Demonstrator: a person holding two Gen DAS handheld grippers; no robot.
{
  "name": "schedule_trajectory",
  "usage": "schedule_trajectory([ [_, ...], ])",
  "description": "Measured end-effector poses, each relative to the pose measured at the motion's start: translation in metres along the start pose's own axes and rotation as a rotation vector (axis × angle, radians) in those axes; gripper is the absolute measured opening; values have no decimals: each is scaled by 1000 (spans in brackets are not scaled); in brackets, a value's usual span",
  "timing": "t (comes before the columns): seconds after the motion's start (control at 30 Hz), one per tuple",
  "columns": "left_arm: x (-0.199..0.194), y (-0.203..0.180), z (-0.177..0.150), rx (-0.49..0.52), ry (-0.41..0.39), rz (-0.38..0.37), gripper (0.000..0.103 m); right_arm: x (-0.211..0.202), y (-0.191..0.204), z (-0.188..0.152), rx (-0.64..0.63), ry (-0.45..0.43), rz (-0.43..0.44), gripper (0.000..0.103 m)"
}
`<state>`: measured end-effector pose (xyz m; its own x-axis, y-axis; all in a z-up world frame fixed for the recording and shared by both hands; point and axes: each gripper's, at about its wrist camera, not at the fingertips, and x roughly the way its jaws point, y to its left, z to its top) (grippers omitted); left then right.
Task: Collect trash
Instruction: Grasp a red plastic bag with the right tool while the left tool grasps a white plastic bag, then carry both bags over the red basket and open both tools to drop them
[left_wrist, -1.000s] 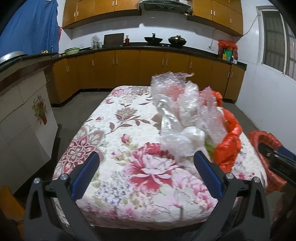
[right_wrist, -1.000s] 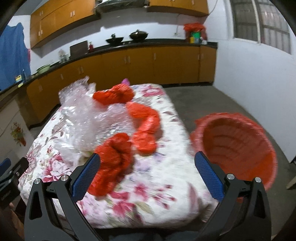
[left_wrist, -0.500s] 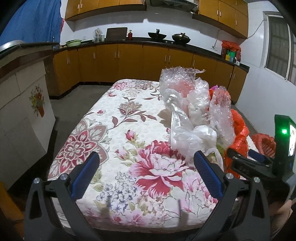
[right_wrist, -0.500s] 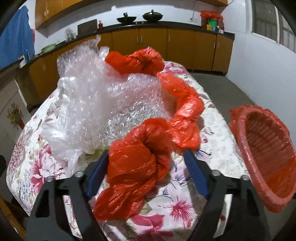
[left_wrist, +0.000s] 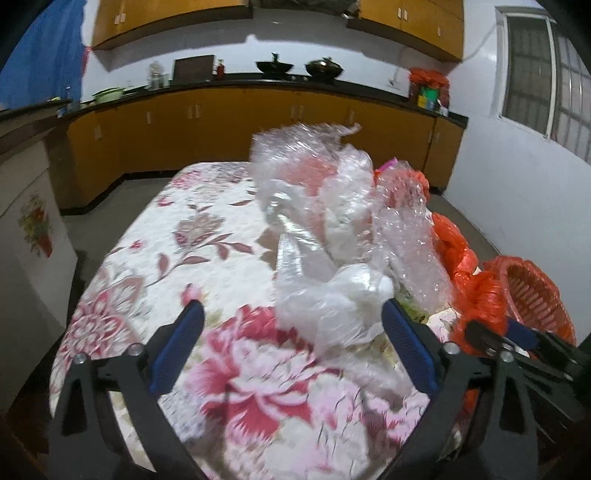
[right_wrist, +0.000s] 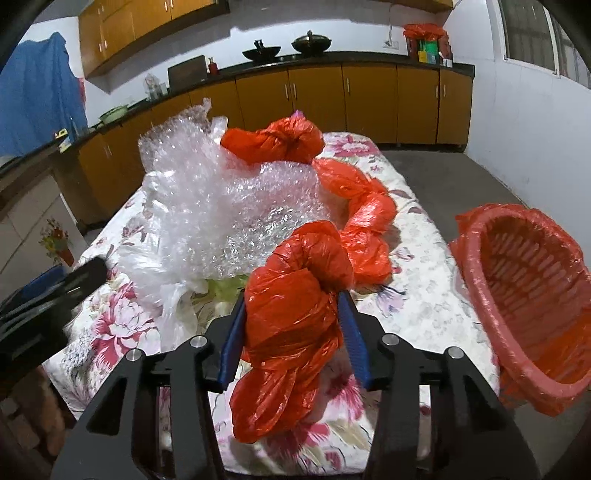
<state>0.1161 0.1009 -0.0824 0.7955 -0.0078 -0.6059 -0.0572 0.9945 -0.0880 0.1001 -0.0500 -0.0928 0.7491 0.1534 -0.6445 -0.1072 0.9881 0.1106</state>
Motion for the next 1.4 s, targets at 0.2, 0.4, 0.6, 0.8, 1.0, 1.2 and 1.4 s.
schedule_trajectory([
  [0.2,39,-1,3,1,82,-46,73,-8,-7,3,-5,-10,-18,49],
  [0.4,52,-4,0,34,108,-90,36,-3,-12,0,3,6,-25,49],
  [0.6,38,2,-1,27,81,-96,9,-7,-9,0,-2,-2,-19,49],
  [0.8,6,17,6,12,17,-56,7,-19,-9,5,-7,-30,-15,49],
  [1.0,-28,26,23,-22,-54,-38,7,-35,-15,11,-9,-61,-22,49],
  [1.2,-59,-1,42,-6,-127,-97,7,-55,-40,16,3,-93,-77,49],
  [1.4,-64,-62,57,37,-131,-233,7,-79,-93,21,76,-125,-182,49],
])
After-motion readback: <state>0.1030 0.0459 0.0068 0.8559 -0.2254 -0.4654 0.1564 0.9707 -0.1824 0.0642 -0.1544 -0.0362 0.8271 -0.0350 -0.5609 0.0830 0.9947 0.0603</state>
